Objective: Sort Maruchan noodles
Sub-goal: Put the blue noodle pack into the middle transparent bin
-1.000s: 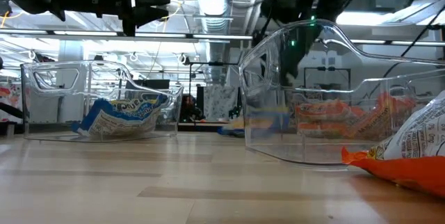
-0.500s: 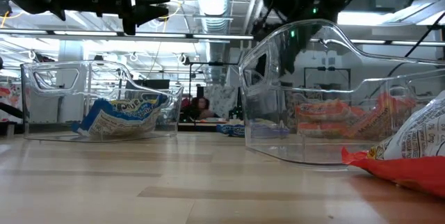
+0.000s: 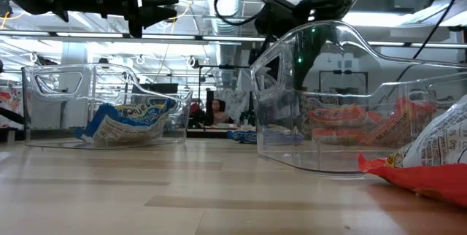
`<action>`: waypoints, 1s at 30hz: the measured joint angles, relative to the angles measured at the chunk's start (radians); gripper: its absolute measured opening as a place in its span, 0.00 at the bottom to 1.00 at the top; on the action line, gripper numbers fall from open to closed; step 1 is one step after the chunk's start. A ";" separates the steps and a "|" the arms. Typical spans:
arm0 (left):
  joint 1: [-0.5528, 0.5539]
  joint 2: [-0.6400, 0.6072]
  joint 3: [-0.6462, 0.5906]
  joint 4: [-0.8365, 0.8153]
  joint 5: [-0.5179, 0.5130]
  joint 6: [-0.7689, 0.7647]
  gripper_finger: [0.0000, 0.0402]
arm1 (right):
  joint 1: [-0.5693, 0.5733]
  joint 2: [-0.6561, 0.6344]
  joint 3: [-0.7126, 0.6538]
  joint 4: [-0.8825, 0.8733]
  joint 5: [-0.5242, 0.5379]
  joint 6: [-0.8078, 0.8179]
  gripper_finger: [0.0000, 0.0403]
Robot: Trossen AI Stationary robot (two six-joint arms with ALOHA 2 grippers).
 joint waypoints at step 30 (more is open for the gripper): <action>0.000 0.000 0.000 -0.045 0.001 0.000 0.48 | 0.014 0.231 0.047 -0.028 0.359 -0.056 0.38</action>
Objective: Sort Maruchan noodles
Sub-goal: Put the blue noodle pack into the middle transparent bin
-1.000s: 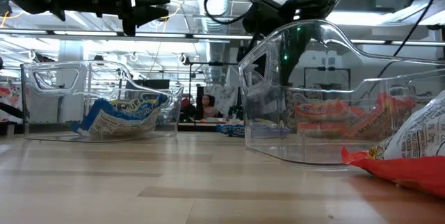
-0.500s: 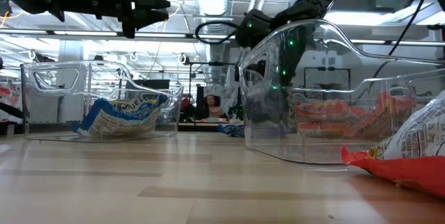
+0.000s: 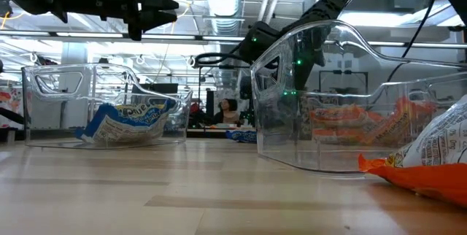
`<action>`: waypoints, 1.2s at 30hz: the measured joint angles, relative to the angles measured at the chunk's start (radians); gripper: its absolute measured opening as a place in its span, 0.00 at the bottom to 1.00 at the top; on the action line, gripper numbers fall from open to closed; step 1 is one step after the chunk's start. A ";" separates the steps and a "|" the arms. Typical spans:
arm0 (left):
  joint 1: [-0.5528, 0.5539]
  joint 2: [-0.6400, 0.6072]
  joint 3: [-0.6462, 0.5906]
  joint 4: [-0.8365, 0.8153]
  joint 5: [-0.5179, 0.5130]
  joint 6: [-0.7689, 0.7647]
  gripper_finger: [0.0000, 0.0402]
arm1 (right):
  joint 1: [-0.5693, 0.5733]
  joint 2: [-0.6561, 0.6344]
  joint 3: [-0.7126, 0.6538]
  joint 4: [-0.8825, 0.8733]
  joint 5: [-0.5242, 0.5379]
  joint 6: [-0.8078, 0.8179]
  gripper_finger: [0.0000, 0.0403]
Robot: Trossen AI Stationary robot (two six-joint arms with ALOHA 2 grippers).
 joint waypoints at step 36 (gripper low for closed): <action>-0.001 -0.008 0.000 0.270 0.040 -0.012 0.48 | 0.178 -0.067 0.214 0.592 -0.520 0.037 0.06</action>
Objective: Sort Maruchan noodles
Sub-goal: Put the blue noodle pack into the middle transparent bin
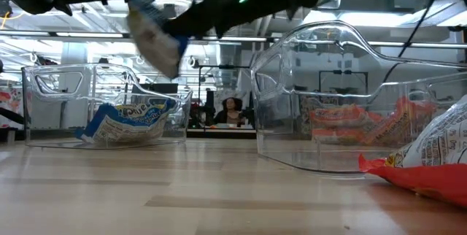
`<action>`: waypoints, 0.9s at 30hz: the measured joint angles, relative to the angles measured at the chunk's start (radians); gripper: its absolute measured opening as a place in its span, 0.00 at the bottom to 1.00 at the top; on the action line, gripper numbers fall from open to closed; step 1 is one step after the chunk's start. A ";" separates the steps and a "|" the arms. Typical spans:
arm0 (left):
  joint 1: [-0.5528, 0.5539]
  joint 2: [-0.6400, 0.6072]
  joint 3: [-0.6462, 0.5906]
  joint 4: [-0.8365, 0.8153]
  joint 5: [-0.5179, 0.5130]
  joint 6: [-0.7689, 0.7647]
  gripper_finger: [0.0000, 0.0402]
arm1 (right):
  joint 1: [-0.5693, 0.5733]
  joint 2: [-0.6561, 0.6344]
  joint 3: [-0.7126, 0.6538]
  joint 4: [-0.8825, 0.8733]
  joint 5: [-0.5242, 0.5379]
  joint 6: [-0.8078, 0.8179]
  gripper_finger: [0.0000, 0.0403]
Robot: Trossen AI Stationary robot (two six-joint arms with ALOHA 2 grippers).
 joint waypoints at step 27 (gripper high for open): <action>0.000 -0.019 0.000 -0.094 -0.004 0.009 0.48 | -0.058 0.024 0.194 -0.484 0.005 -0.045 0.65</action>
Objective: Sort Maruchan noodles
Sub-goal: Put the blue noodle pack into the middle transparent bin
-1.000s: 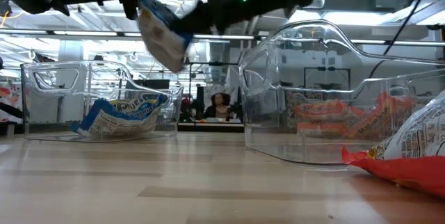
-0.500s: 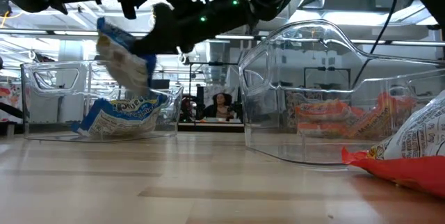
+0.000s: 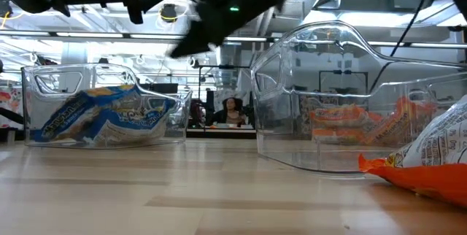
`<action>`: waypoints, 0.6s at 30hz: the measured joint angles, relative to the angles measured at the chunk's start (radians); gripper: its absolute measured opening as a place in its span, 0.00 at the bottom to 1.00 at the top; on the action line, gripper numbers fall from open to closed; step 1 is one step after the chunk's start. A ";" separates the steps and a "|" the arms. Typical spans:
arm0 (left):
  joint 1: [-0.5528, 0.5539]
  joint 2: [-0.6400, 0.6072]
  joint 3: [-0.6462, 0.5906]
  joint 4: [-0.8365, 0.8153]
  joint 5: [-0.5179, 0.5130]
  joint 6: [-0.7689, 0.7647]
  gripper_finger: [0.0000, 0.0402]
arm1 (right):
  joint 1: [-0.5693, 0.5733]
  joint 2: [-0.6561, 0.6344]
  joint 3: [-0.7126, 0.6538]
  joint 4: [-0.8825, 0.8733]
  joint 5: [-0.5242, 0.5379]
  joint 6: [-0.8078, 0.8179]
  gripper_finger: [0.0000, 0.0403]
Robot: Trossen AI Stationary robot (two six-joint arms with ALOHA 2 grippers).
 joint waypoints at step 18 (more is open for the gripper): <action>-0.001 0.001 0.000 -0.152 0.065 0.014 0.48 | -0.015 -0.728 -0.858 0.471 0.002 0.298 0.66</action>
